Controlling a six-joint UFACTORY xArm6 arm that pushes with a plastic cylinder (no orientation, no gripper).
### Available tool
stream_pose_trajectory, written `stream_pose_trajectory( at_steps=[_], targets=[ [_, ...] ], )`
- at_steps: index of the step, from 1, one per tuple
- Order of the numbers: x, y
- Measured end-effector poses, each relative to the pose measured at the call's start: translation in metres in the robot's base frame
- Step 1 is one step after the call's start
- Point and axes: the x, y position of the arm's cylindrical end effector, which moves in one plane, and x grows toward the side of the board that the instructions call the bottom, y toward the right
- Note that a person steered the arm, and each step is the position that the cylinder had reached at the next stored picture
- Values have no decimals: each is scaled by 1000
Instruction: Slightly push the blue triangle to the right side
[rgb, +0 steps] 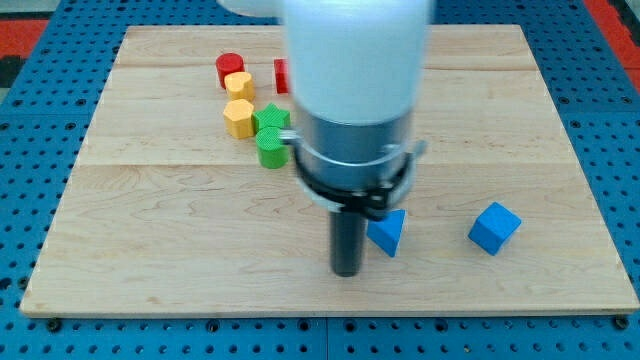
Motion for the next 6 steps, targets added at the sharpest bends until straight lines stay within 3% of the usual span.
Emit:
stream_pose_trajectory(
  at_steps=[1, 6],
  targets=[
    [-24, 5],
    [-26, 13]
  ],
)
